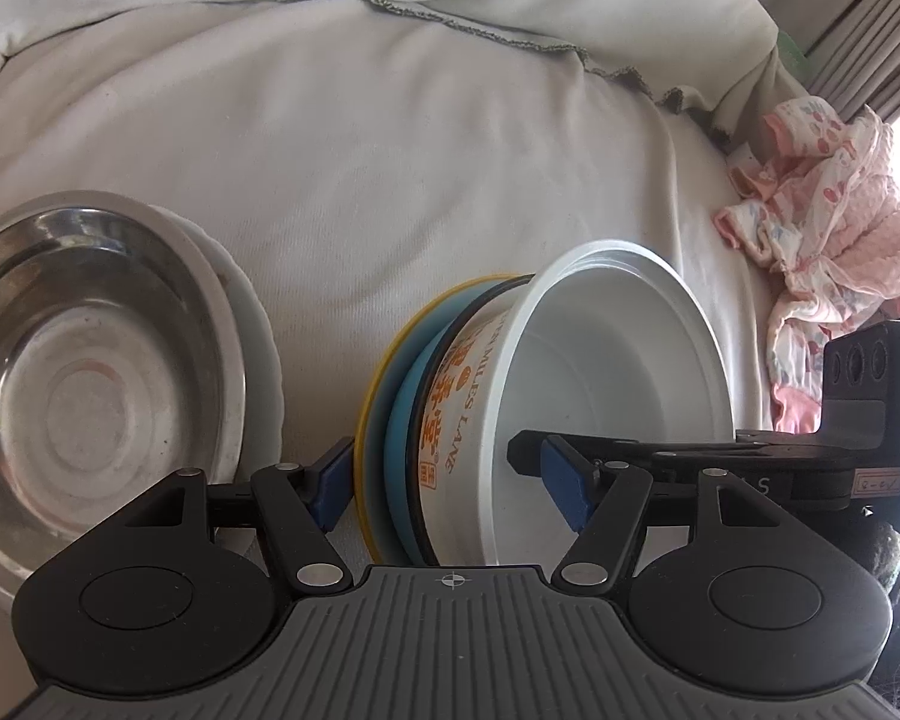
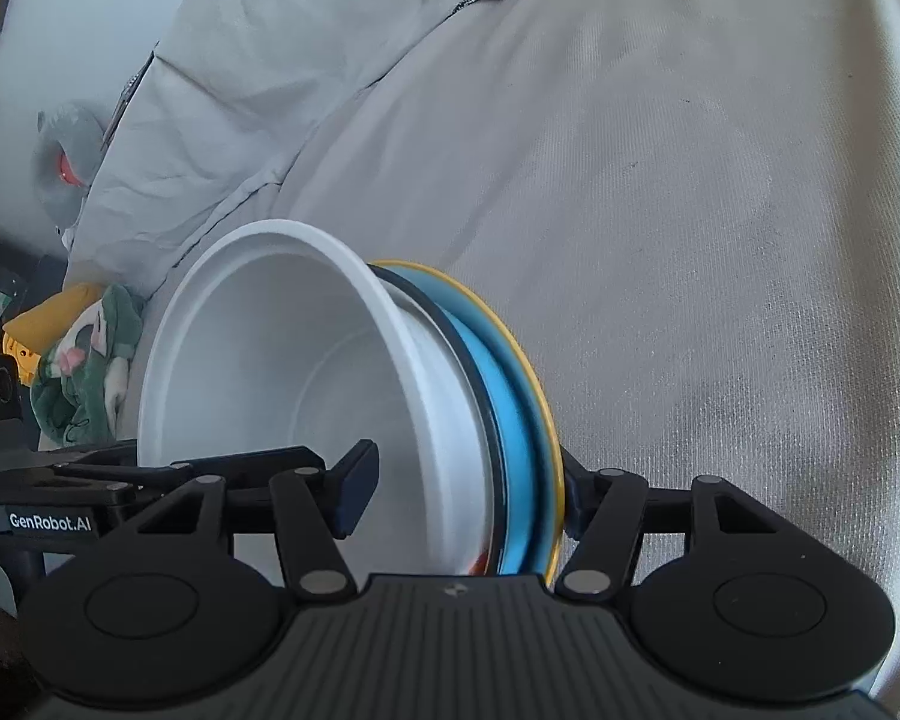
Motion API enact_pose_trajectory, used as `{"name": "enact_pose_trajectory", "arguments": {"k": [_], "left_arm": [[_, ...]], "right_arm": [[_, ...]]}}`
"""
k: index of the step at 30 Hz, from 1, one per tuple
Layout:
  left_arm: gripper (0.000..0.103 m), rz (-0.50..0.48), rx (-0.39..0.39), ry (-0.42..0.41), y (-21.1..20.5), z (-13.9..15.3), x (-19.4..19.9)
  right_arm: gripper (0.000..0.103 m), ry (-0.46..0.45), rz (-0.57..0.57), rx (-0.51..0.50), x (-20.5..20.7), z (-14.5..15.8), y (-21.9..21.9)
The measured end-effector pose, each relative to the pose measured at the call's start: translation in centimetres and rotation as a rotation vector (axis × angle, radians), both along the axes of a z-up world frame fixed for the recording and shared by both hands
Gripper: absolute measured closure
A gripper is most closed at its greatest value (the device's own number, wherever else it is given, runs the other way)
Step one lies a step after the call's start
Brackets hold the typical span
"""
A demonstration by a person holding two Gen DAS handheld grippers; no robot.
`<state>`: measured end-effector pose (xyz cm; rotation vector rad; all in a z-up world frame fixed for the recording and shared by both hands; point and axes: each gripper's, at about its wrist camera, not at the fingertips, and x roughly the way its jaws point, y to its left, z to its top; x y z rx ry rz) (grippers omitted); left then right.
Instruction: Organize plates and bowls
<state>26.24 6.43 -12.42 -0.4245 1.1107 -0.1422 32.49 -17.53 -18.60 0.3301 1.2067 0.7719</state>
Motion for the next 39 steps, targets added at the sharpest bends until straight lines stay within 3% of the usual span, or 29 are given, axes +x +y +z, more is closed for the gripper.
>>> {"name": "enact_pose_trajectory", "arguments": {"k": [11,21,27,34,39], "left_arm": [[0.033,0.008,-0.007,0.004,0.1,-0.1,0.5],[0.033,0.031,-0.135,0.054,2.4,-0.8,2.3],[0.033,0.001,-0.103,0.059,1.9,-1.0,2.1],[0.033,-0.009,-0.109,0.090,2.1,-0.8,2.8],[0.032,-0.023,-0.082,0.118,1.6,-0.8,3.3]], "right_arm": [[0.042,0.008,-0.013,0.016,0.4,-0.6,-0.8],[0.042,0.002,-0.047,0.021,1.4,-0.1,-0.9],[0.043,-0.012,-0.036,0.001,1.2,0.2,-0.8],[0.043,0.037,-0.051,-0.064,1.6,0.1,-0.9],[0.043,0.052,-0.055,-0.056,1.5,-0.2,-1.1]]}}
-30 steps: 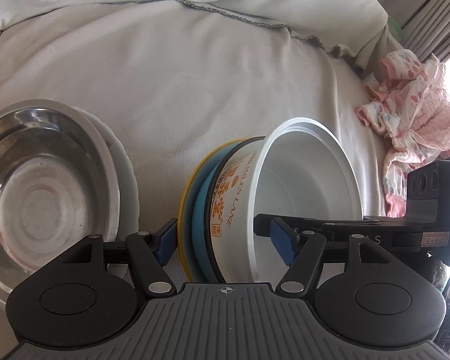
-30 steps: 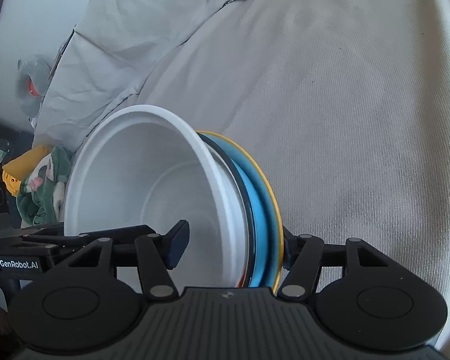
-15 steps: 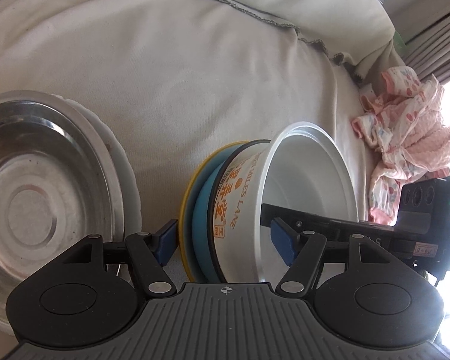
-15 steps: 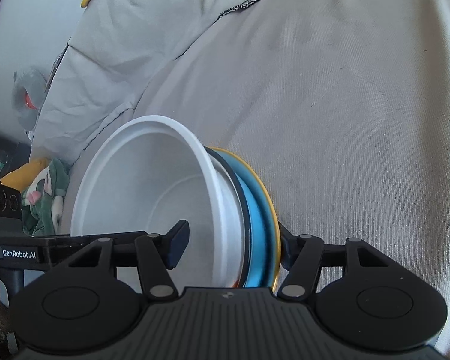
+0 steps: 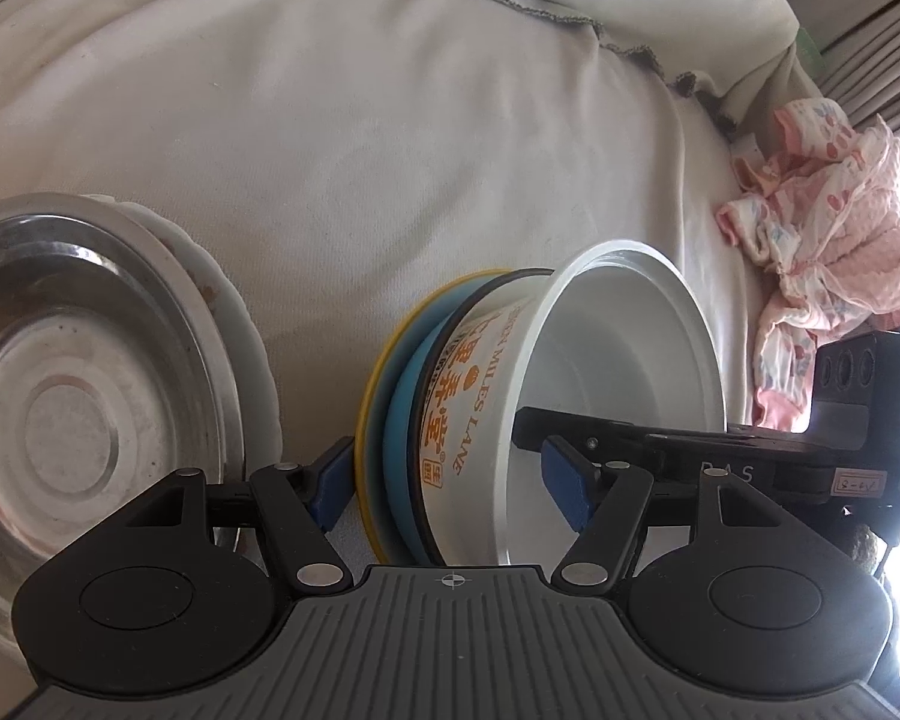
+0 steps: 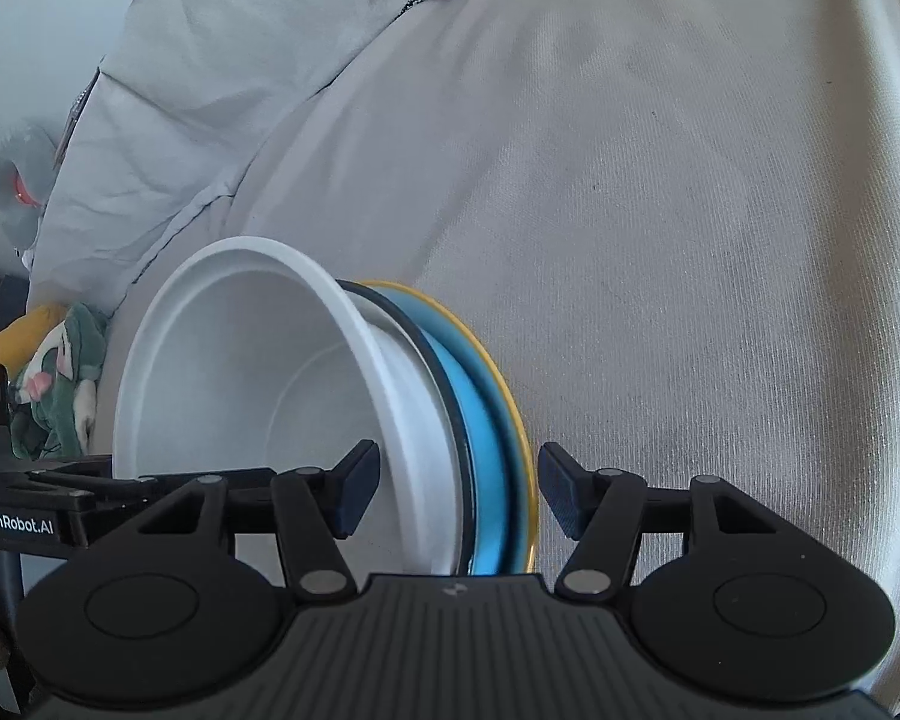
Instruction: Organize plates and bowls
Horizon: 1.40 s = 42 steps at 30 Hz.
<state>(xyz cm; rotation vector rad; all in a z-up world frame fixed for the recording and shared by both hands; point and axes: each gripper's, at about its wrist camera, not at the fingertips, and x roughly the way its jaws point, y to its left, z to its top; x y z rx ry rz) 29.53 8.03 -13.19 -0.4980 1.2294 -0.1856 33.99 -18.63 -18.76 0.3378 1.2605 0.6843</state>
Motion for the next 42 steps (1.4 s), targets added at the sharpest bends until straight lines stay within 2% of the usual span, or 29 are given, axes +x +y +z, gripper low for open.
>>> {"name": "enact_pose_trajectory", "arguments": {"k": [4,19,27,33,42], "left_arm": [[0.032,-0.010,0.023,0.010,-0.6,-0.1,0.2],[0.027,-0.018,0.089,0.036,-2.1,-0.4,0.9],[0.027,-0.004,0.080,0.031,-1.8,-0.6,0.8],[0.027,0.006,0.065,0.027,-1.6,-0.7,0.7],[0.027,0.024,0.056,0.022,-1.4,-0.7,0.4]], "right_arm": [[0.043,0.019,0.000,0.023,-0.2,-0.2,-0.3],[0.046,0.075,0.021,0.003,0.1,-0.2,0.0],[0.046,0.082,0.030,-0.012,0.4,0.1,1.1],[0.047,0.084,0.045,-0.081,0.9,0.9,2.4],[0.047,0.089,0.030,-0.097,0.7,1.2,2.9]]}}
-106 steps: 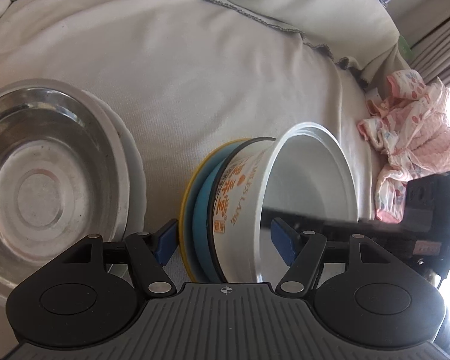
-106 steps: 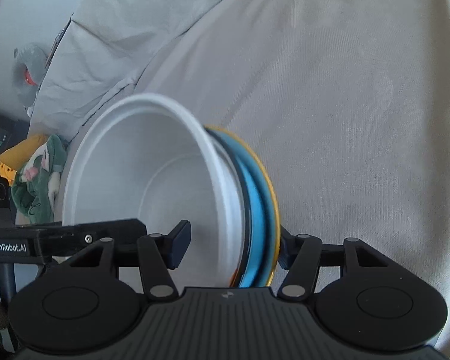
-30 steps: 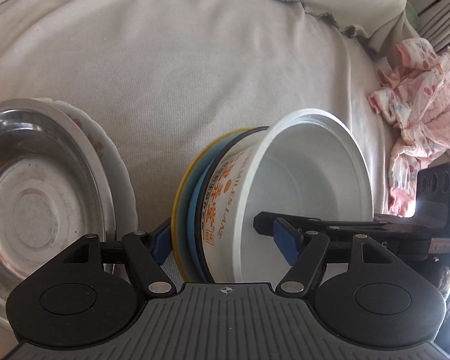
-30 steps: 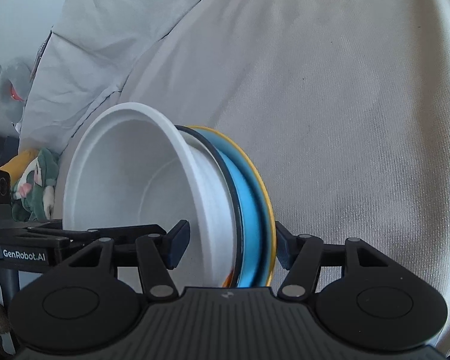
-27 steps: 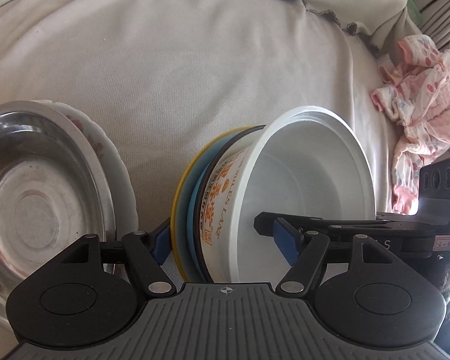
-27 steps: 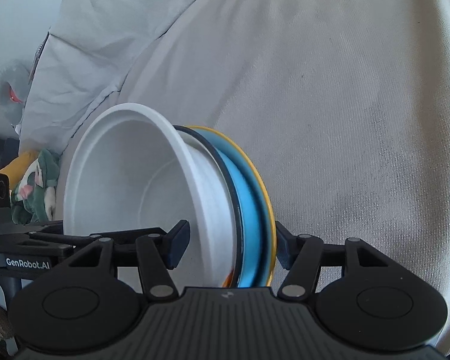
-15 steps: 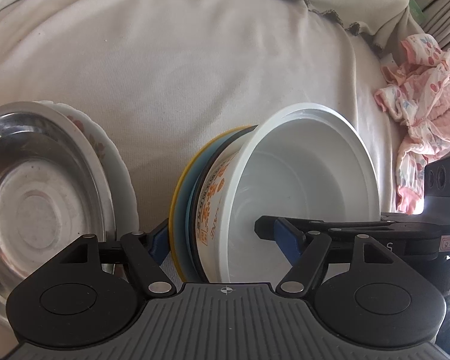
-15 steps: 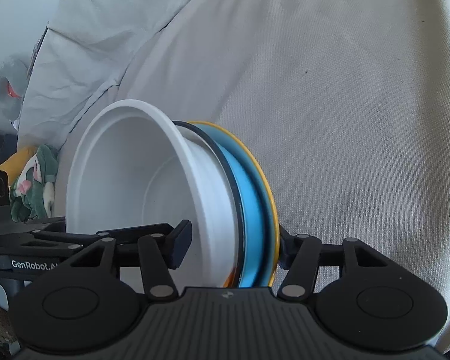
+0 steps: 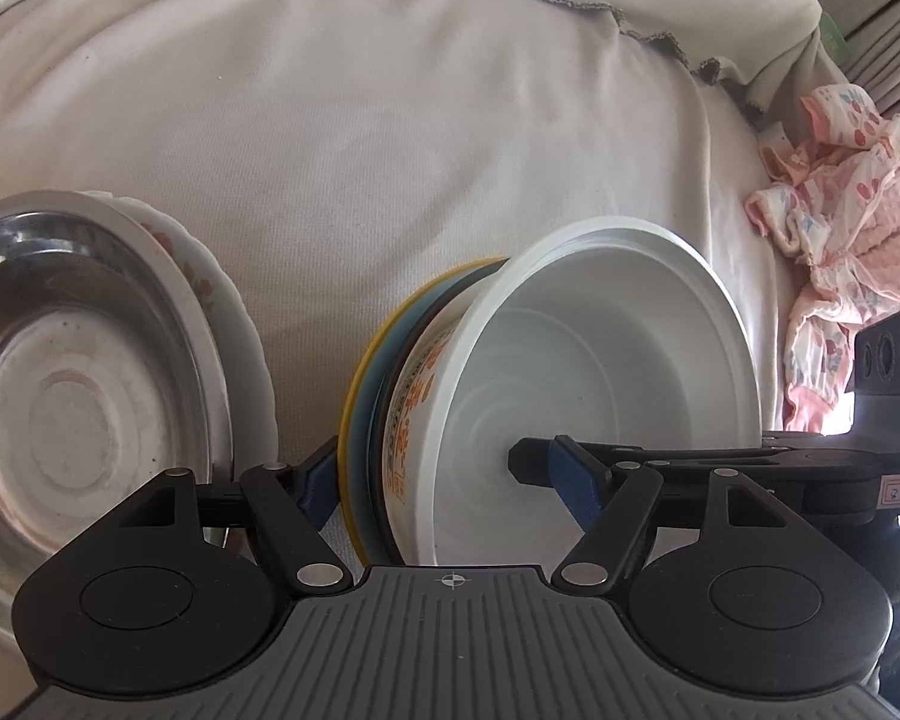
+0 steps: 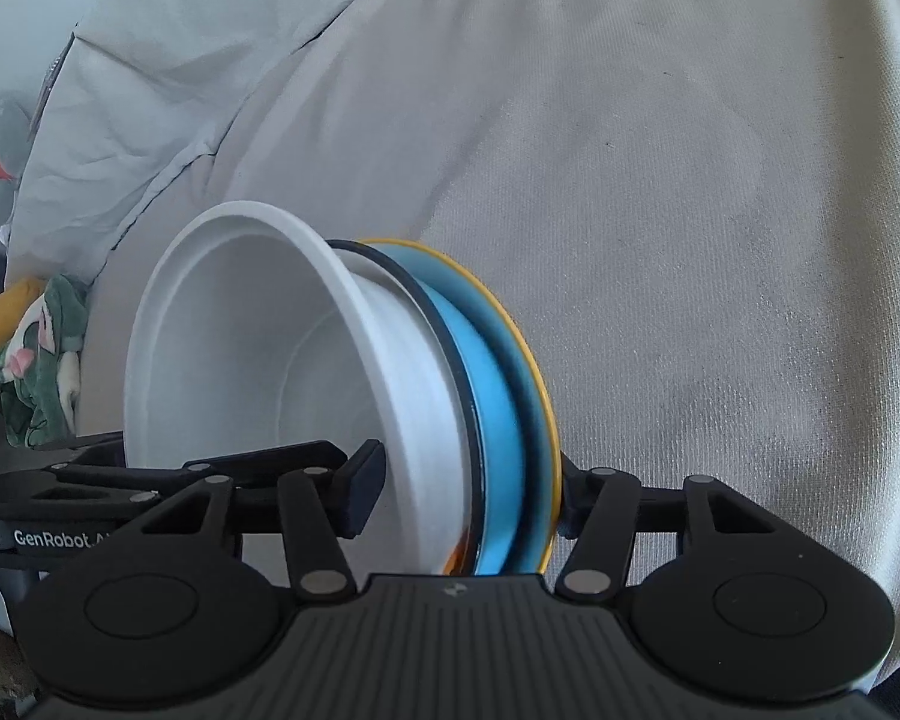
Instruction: Organize plates and bowls
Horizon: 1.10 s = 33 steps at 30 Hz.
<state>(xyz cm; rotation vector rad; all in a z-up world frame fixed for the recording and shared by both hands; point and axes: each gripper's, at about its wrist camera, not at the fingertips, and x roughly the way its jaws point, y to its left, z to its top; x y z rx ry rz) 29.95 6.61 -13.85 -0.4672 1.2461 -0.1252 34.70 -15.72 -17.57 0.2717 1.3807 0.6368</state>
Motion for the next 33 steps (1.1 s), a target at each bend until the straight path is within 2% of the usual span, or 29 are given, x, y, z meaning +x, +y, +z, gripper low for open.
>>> {"name": "enact_pose_trajectory", "arguments": {"k": [13,19,27,33], "left_arm": [[0.027,0.022,-0.007,-0.008,0.8,0.3,-0.3],[0.027,0.038,-0.024,-0.038,1.3,1.1,-0.7],[0.027,0.049,-0.045,-0.149,3.9,5.8,-2.5],[0.027,0.117,-0.002,-0.191,9.1,8.7,-5.0]], "right_arm": [[0.048,0.018,0.007,-0.015,0.4,0.7,0.6],[0.047,0.008,0.009,-0.035,0.2,1.7,1.1],[0.047,-0.084,0.048,-0.065,-0.9,7.2,4.2],[0.047,-0.147,0.152,-0.039,-1.1,10.4,10.5]]}}
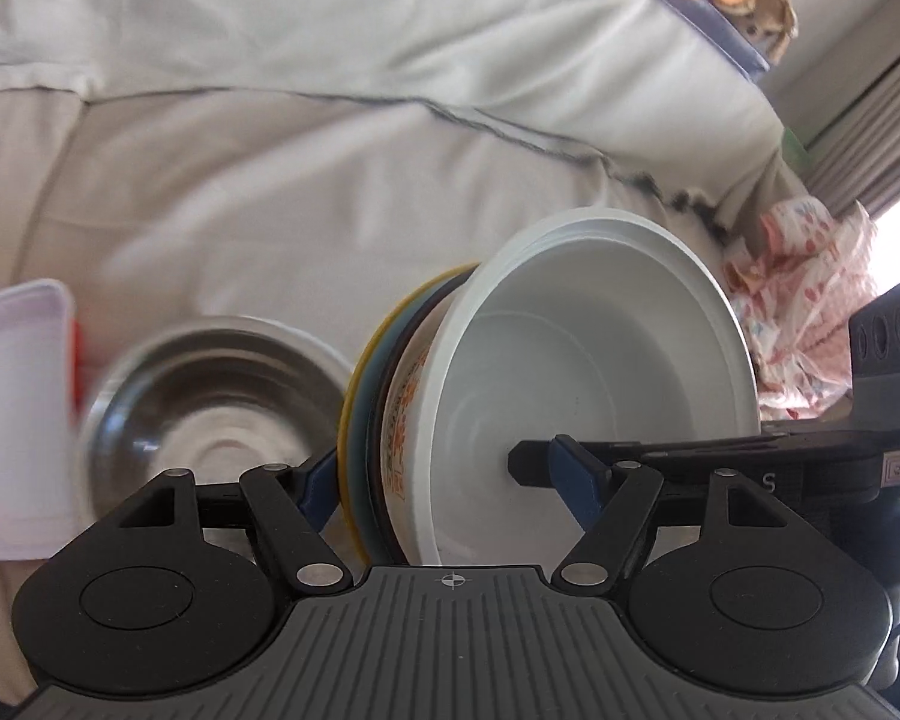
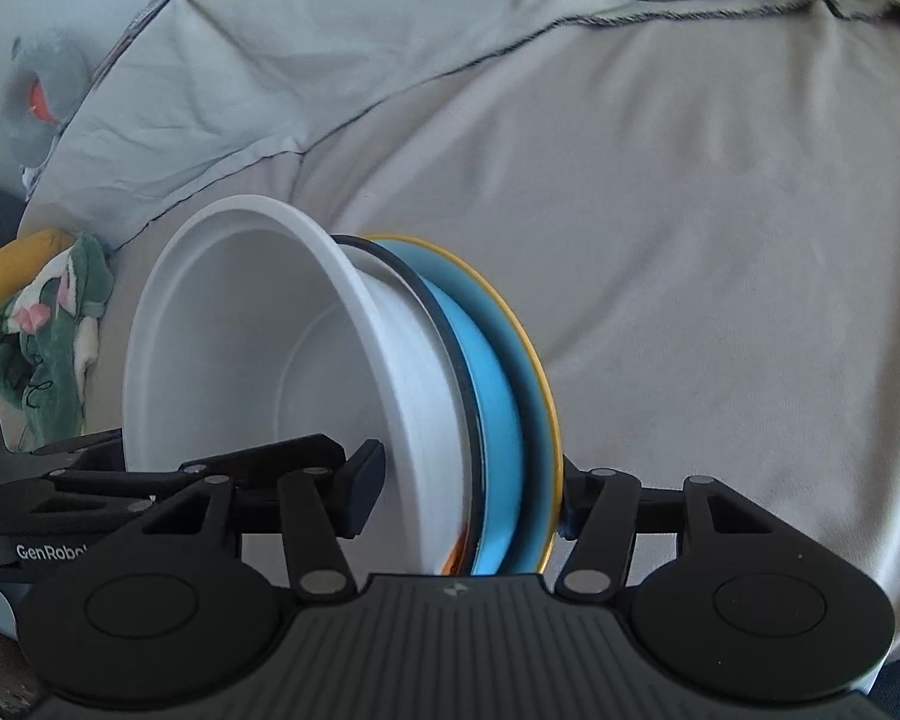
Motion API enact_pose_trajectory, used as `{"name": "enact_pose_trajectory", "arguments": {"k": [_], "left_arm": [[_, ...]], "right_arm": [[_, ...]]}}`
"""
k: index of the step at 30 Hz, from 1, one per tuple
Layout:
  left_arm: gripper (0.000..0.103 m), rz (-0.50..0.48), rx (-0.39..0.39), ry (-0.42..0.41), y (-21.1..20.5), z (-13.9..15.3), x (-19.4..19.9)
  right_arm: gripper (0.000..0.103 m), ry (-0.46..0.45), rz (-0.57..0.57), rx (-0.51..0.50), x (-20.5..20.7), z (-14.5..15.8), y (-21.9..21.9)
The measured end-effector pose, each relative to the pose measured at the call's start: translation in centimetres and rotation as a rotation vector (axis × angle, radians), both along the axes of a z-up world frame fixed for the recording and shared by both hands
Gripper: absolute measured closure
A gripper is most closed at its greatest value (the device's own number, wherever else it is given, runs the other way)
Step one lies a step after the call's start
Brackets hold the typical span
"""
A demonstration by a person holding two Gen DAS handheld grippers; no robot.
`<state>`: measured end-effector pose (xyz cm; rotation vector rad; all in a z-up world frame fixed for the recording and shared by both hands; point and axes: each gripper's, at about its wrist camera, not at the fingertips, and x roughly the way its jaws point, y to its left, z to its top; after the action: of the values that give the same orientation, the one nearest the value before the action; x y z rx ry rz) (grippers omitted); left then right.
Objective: Organize plates and bowls
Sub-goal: 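Set the bowl stack against the floral plate with the right gripper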
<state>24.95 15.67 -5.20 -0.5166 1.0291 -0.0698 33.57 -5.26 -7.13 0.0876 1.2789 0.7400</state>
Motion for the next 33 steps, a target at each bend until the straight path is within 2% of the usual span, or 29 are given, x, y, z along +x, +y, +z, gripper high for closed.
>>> {"name": "enact_pose_trajectory", "arguments": {"k": [3,7,12,14,24,31,33], "left_arm": [[0.027,0.067,0.005,0.012,3.3,-0.7,-1.6],[0.027,0.138,-0.025,0.064,6.4,-3.7,-3.0],[0.027,0.150,-0.104,0.126,8.4,-7.8,-3.8],[0.027,0.137,-0.128,0.117,8.6,-8.2,-3.9],[0.031,0.108,-0.143,0.093,9.0,-8.0,-4.2],[0.033,0.125,-0.150,0.088,9.9,-8.4,-4.6],[0.035,0.125,-0.156,0.080,10.0,-8.3,-4.8]], "right_arm": [[0.047,0.016,0.063,0.003,-0.2,-0.7,4.2],[0.047,0.065,0.126,-0.048,-0.4,-3.6,8.8],[0.045,0.103,0.165,-0.143,-0.9,-6.7,11.3],[0.045,0.065,0.175,-0.133,-0.9,-6.2,11.4],[0.043,0.090,0.145,-0.129,0.1,-6.3,11.0],[0.043,-0.037,0.196,-0.206,-2.6,-5.2,12.3],[0.043,-0.036,0.198,-0.213,-2.5,-5.4,12.4]]}}
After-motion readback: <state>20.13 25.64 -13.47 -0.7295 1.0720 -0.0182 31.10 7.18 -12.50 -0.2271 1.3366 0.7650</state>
